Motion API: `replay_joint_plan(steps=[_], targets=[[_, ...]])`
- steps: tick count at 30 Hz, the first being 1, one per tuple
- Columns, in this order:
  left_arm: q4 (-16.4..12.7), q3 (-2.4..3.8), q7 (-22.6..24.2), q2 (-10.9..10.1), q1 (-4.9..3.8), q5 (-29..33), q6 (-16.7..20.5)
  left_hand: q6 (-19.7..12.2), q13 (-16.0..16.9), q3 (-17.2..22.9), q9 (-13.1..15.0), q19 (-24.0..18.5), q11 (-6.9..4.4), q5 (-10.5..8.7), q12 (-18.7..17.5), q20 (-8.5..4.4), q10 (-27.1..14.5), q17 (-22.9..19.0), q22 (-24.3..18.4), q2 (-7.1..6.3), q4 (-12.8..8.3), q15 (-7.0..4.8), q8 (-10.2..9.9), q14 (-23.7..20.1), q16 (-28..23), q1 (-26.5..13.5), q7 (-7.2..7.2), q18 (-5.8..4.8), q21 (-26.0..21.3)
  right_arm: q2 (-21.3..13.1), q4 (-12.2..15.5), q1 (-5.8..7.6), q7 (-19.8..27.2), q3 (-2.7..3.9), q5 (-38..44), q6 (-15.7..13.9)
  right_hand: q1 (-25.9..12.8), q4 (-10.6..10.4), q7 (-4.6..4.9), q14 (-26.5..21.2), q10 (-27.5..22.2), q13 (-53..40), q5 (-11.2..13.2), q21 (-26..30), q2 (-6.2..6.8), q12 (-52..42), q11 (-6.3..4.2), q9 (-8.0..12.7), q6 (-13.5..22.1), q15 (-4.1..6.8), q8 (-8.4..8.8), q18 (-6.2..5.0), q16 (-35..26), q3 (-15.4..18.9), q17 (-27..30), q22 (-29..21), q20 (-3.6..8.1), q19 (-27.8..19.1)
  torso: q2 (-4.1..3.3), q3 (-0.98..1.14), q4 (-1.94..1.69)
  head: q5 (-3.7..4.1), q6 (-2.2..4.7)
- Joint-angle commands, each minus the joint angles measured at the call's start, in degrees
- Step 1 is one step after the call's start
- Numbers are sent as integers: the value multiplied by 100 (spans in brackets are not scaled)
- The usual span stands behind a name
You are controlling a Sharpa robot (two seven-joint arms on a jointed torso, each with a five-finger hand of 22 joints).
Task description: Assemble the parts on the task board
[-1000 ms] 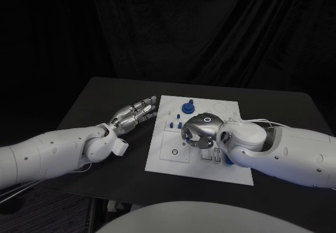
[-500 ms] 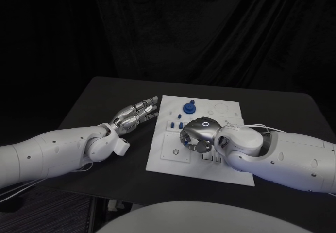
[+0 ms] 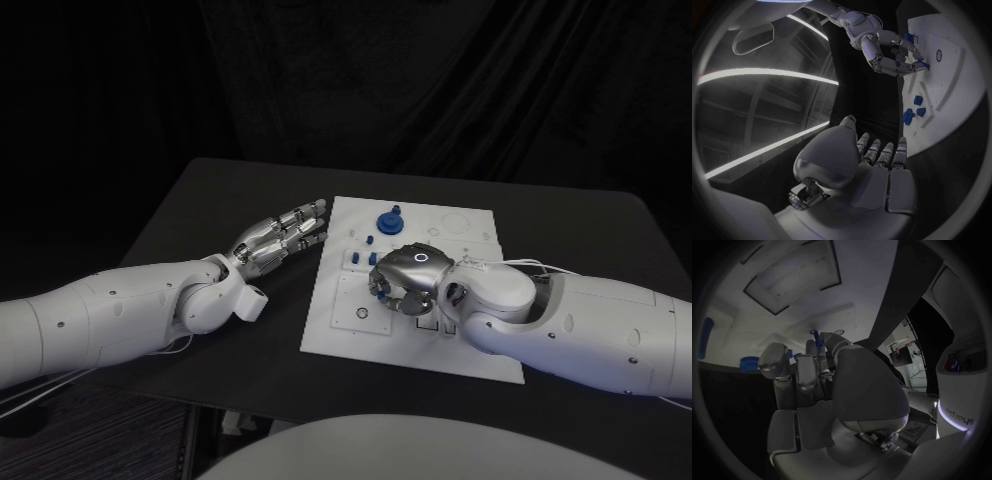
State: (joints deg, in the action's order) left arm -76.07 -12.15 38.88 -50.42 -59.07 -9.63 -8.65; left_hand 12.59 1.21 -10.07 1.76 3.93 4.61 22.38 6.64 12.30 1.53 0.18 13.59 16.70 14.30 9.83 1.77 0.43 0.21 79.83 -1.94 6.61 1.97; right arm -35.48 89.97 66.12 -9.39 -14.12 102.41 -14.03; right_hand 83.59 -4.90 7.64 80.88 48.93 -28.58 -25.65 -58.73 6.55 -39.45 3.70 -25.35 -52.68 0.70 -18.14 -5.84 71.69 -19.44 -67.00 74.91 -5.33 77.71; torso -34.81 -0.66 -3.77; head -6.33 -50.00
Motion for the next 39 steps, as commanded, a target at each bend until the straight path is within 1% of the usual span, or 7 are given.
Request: replay_joint_plan(steps=[1, 8, 18, 32, 34, 36, 39], targets=[[-8, 6, 910, 8, 10, 40, -84, -35, -2, 34, -2, -6, 23, 27, -25, 41, -18, 1, -4, 1, -3, 23, -11, 6, -1, 48, 17, 7, 10, 11, -32, -31, 24, 1, 56, -112, -16, 1, -4, 3, 14, 10, 17, -18, 11, 33, 6, -4, 37, -23, 38, -13, 25, -22, 4, 713, -16, -4, -7, -2, 0, 5, 0], [-4, 6, 892, 15, 14, 40, -99, -26, -2, 61, 0, -5, 21, 36, -27, 45, -21, 1, -7, 2, -14, 27, -8, 7, -1, 64, 27, 9, 10, 23, -87, -52, 27, 1, 57, -105, -11, 6, -4, -1, 18, 13, 14, -14, 12, 36, 5, -5, 38, -22, 40, -15, 16, -26, 16, 712, -16, -5, -9, 1, -6, 16, 0], [5, 6, 864, 22, 22, 40, -110, -20, -3, 97, 2, -4, 16, 42, -30, 51, -24, 3, -12, 6, -22, 32, -6, 14, 3, 79, 44, 11, 10, 12, -107, -57, 15, 1, 57, -101, 3, 17, -5, -4, 22, 20, 3, 5, 13, 46, 4, -4, 43, -21, 48, -19, 14, -38, 20, 708, -16, -12, 3, -1, 1, 15, 0], [20, 6, 813, 31, 37, 41, -141, 7, -3, 178, 6, -1, 9, 42, -32, 60, -29, 7, -20, 13, -13, 40, 0, 25, 8, 93, 73, 14, 11, 13, -110, -58, 0, 1, 56, -73, 2, 21, 0, -15, 23, 35, -1, 21, 27, 68, 0, 4, 89, -19, 83, -23, 2, -47, 37, 705, -16, -18, 4, 2, 5, -3, 0], [21, 6, 811, 32, 39, 41, -143, 7, -3, 178, 6, -1, 9, 42, -32, 60, -29, 7, -20, 13, -13, 40, 0, 25, 8, 93, 73, 14, 11, 19, -112, -58, 1, 1, 56, -55, -16, 13, 3, -22, 9, 47, 32, 33, 39, 89, 1, 12, 124, -19, 111, -25, -4, -46, 44, 703, -17, -23, 5, 1, 5, -9, 0], [21, 6, 808, 33, 40, 41, -146, 13, -3, 190, 7, -1, 8, 41, -32, 61, -30, 8, -22, 12, -11, 40, 2, 28, 9, 94, 78, 14, 10, 26, -114, -58, 3, 1, 56, -44, -58, -14, 1, -33, -31, 70, 223, 58, 55, 134, 3, 32, 193, -24, 171, -27, -10, -41, 54, 697, -21, -34, 5, 0, 5, -9, 0], [24, 6, 803, 34, 42, 41, -149, 25, -2, 204, 9, -1, 6, 42, -29, 63, -29, 9, -26, 10, -10, 42, 4, 31, 10, 97, 85, 14, 10, 40, -118, -58, 10, 1, 56, -31, -67, -20, 1, -49, -46, 76, 269, 93, 62, 148, 6, 41, 222, -26, 195, -33, -31, -42, 80, 688, -23, -49, 5, -4, 3, -10, 0]])
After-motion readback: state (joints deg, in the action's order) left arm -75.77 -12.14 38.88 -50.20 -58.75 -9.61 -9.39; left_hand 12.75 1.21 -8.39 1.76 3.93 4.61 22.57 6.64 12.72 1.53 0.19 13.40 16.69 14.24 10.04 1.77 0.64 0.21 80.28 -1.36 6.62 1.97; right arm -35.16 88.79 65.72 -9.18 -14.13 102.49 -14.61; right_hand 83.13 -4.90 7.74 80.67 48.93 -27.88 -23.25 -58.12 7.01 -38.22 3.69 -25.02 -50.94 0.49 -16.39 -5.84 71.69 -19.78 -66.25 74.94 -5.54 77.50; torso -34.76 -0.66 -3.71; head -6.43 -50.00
